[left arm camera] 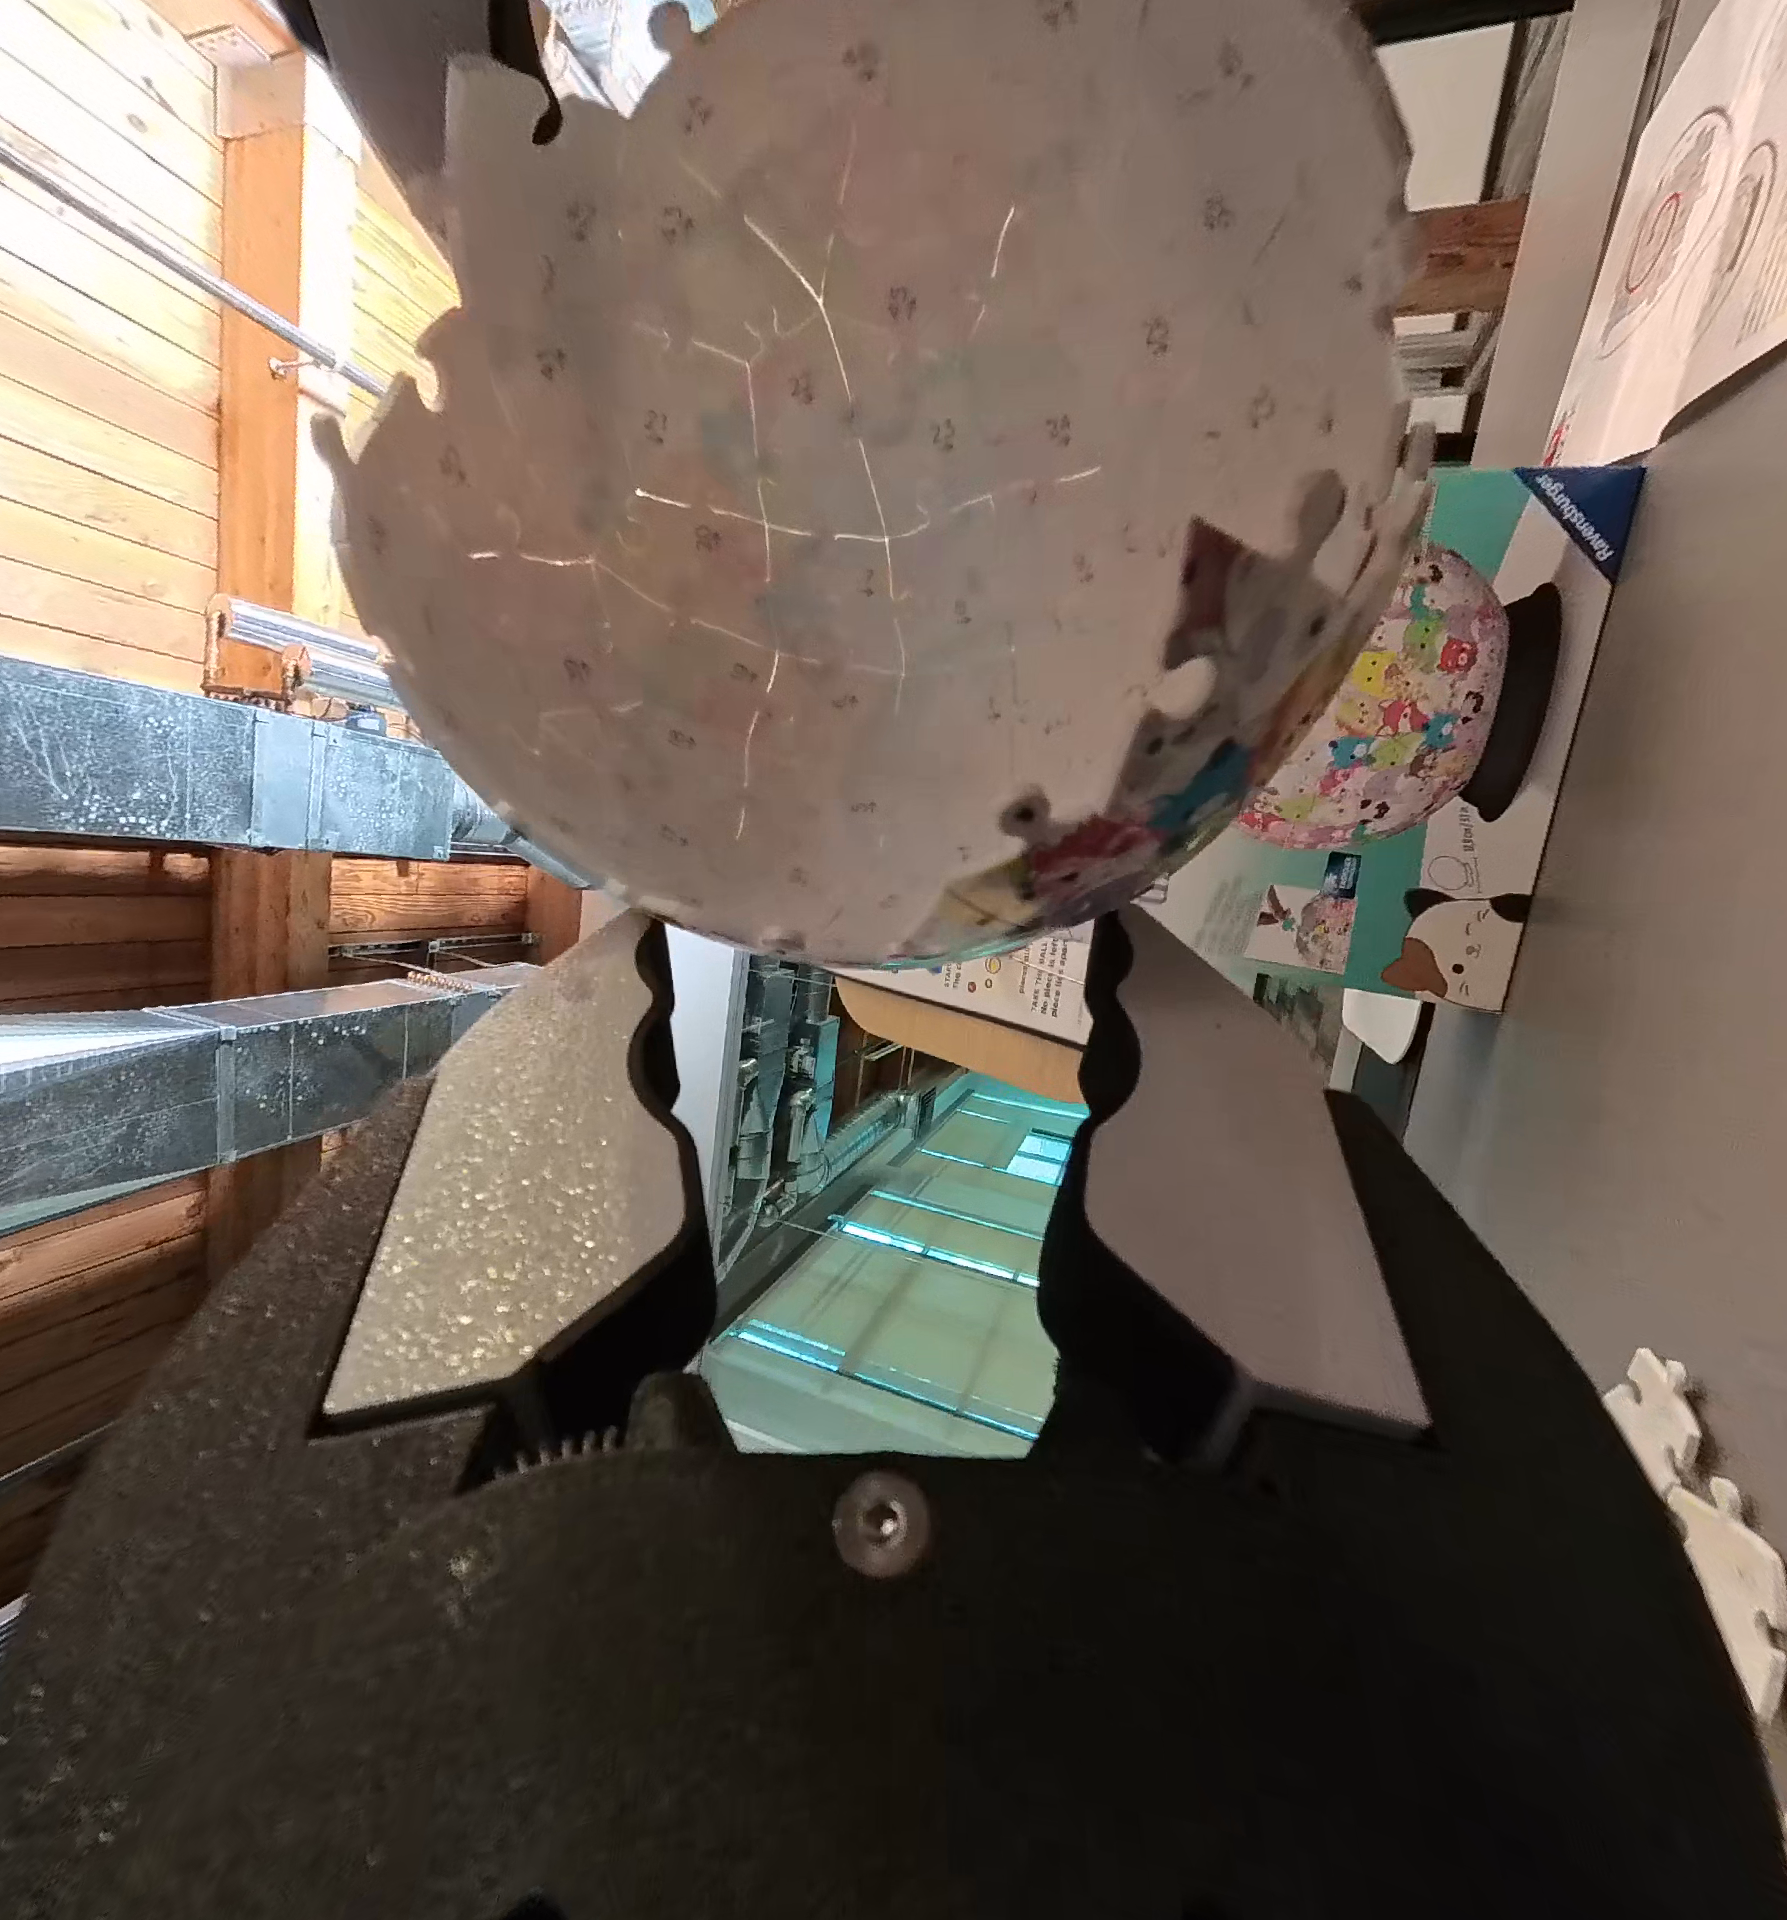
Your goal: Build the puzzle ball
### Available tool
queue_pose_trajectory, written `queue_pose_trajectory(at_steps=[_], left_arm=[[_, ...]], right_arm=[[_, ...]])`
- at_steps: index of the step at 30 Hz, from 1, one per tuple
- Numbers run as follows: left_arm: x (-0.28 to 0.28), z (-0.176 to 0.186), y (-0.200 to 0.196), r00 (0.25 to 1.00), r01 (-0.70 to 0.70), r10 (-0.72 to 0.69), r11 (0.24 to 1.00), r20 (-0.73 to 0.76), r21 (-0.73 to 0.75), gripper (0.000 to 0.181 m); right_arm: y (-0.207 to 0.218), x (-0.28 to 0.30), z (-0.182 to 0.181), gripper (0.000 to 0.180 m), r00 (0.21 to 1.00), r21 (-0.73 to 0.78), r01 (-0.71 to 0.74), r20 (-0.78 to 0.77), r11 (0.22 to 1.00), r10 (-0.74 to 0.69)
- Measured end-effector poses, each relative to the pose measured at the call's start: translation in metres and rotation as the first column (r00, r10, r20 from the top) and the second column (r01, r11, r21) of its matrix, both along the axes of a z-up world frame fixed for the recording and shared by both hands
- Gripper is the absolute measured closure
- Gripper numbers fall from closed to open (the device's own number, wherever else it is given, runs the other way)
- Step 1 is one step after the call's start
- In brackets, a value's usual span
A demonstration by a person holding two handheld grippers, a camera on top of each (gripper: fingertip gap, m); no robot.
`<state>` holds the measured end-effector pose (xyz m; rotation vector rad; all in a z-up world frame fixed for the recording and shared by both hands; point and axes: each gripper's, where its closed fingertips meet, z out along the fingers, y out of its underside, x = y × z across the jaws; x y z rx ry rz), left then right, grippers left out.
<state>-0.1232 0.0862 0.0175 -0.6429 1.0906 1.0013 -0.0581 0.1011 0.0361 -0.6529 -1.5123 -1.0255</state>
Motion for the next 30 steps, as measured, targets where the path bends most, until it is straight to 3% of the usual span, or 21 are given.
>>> queue_pose_trajectory(at_steps=[8, 21, 30], left_arm=[[-0.003, 0.005, 0.001, 1.0, 0.004, -0.004, 1.0, -0.031, 0.01, 0.104], [0.064, 0.017, 0.015, 0.94, 0.109, -0.106, 0.994, -0.323, -0.007, 0.104], [0.027, 0.026, 0.015, 0.99, 0.035, -0.032, 0.999, -0.136, 0.021, 0.104]], right_arm=[[0.002, 0.003, 0.001, 0.065, 1.0, 0.006, 0.004, -0.029, 1.0, -0.003], [-0.01, 0.081, -0.018, 0.065, 0.923, -0.021, 0.128, -0.364, 0.992, -0.127], [0.0, 0.045, 0.008, 0.064, 0.983, 0.013, 0.079, -0.169, 0.997, -0.076]])
